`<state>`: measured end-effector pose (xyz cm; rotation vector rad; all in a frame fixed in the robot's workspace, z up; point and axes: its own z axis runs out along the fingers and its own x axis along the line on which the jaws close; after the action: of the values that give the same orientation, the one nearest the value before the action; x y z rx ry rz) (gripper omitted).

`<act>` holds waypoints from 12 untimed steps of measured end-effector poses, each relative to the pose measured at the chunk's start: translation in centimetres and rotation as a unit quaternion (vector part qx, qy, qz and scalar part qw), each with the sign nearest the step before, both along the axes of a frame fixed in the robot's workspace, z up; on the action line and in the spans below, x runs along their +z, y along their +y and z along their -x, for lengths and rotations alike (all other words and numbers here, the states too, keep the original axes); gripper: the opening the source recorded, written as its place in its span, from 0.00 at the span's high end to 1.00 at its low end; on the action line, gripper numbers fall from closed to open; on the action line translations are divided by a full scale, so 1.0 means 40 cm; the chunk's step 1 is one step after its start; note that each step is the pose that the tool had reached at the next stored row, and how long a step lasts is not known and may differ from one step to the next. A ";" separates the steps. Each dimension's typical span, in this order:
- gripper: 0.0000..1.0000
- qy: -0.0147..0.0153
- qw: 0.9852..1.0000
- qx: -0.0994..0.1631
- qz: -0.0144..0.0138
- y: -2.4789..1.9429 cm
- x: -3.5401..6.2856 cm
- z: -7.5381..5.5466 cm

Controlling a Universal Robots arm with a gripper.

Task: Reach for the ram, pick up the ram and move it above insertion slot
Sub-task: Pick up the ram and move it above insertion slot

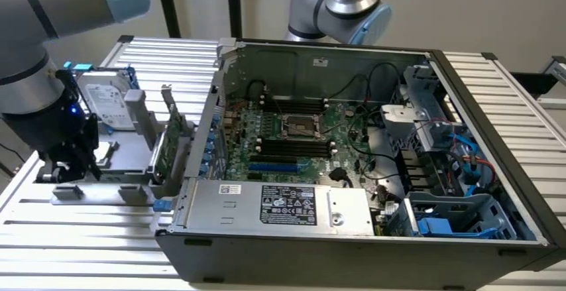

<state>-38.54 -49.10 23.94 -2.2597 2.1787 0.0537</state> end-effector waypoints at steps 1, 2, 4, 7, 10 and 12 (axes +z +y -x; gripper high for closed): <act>0.87 0.000 1.000 0.000 0.000 0.000 0.011 -0.001; 0.87 0.000 1.000 0.000 0.000 0.000 0.024 -0.004; 0.87 0.000 1.000 0.000 0.000 0.000 0.046 -0.011; 0.87 0.000 1.000 0.000 0.000 0.000 0.080 -0.028; 0.87 0.000 1.000 0.000 0.000 0.000 0.114 -0.047; 0.87 0.000 1.000 0.000 0.000 0.000 0.137 -0.061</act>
<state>-36.12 -49.10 29.41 -2.2601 2.1791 0.0548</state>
